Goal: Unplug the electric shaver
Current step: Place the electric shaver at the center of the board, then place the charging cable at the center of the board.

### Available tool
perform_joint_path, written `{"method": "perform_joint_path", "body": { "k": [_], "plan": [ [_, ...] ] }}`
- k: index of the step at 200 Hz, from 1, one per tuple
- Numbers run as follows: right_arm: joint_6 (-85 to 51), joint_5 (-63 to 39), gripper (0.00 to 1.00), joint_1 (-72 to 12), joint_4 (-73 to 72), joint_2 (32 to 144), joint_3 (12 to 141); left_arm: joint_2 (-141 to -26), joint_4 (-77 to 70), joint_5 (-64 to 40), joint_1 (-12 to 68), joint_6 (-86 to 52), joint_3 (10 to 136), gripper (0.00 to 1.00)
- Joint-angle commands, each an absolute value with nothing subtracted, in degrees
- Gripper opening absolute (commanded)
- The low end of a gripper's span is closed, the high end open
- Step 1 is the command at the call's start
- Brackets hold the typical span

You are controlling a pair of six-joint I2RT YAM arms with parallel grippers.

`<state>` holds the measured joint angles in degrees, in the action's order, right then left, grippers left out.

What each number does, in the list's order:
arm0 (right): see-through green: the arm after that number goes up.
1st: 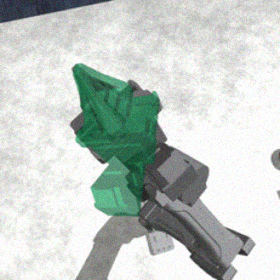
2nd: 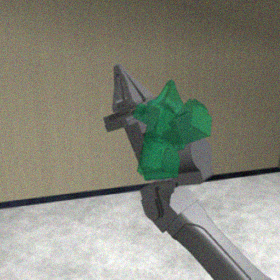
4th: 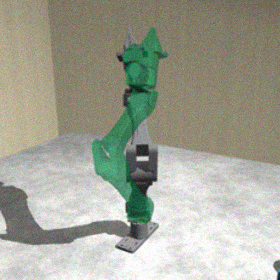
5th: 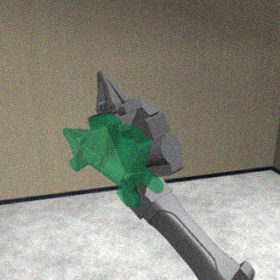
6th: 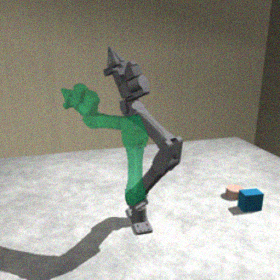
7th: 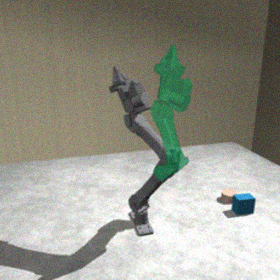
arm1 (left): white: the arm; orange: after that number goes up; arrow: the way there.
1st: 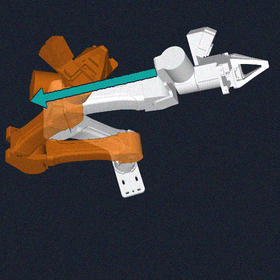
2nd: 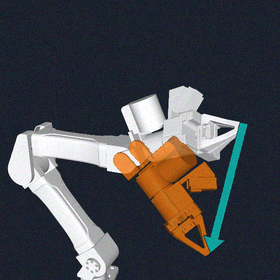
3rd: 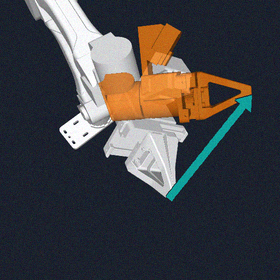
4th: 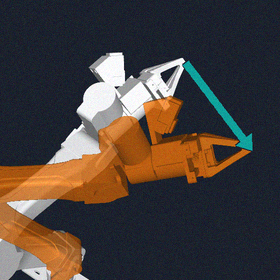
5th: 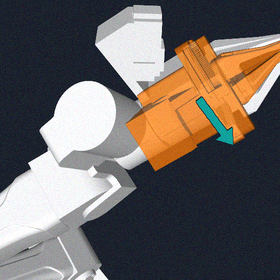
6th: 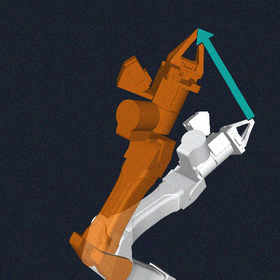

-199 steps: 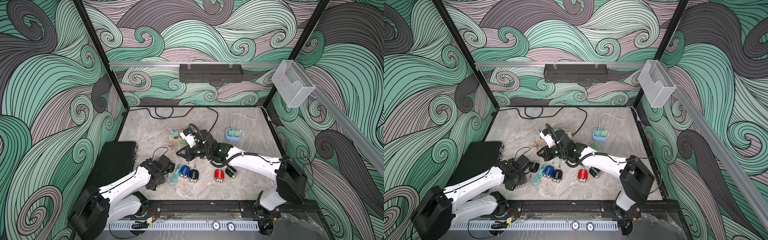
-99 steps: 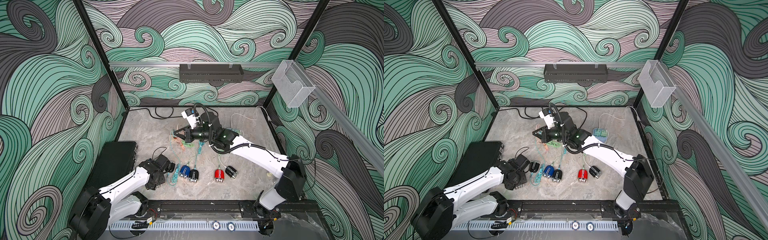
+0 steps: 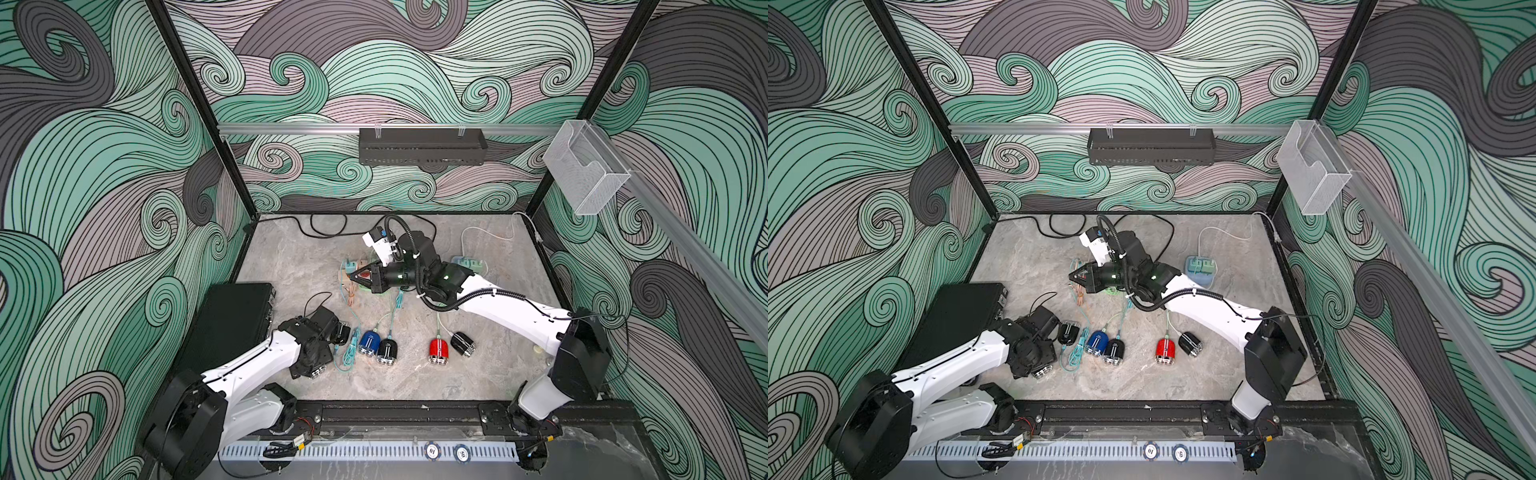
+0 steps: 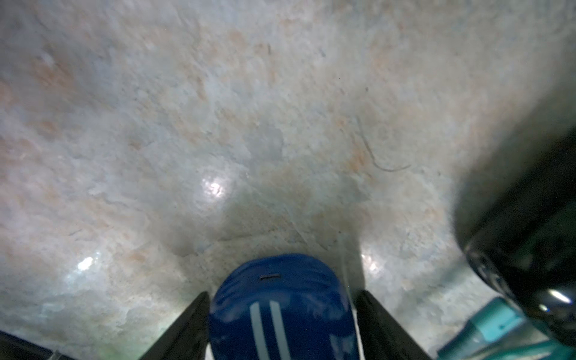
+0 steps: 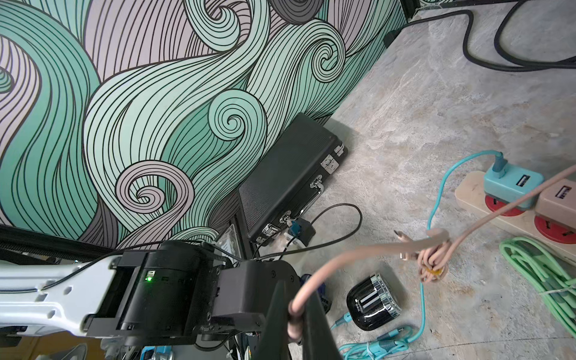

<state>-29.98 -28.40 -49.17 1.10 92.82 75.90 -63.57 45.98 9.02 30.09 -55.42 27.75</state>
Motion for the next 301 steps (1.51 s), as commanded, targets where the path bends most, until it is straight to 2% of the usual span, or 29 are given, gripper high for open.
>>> {"method": "perform_joint_path", "body": {
  "k": [1,72,114,150,183,196,227,242,301],
  "plan": [
    [-29.2,-31.4,0.02,-49.2,-0.5,92.2,75.2,-63.6,47.8,9.9,29.4,-54.9,29.0,0.78],
    [-30.4,-34.9,0.02,-50.2,-1.8,94.2,76.9,-57.6,55.7,14.6,27.9,-51.9,40.0,0.8],
    [-31.5,-35.0,0.03,-51.9,-1.3,96.3,80.6,-56.1,54.7,12.1,17.6,-43.1,44.9,0.8],
    [-31.8,-32.3,0.03,-53.9,0.3,99.3,83.0,-60.1,53.8,10.0,9.9,-33.8,53.3,0.81],
    [-33.6,-26.0,0.04,-54.8,-0.1,100.1,78.6,-65.2,49.8,4.5,5.6,-26.5,59.2,0.8],
    [-34.6,-24.4,0.1,-55.1,-1.3,99.3,75.5,-66.9,48.0,2.2,5.4,-23.5,61.2,0.8],
    [-34.7,-20.4,0.15,-55.4,-0.6,96.7,69.8,-70.0,43.8,-2.5,5.3,-16.7,65.6,0.79],
    [-34.8,-17.8,0.19,-55.4,-0.2,95.3,66.7,-71.3,40.9,-10.1,5.3,-11.0,67.2,0.78],
    [-34.0,-9.9,0.25,-55.3,2.4,90.9,60.0,-77.7,33.9,-21.4,5.4,2.2,71.9,0.74]
  ]
}}
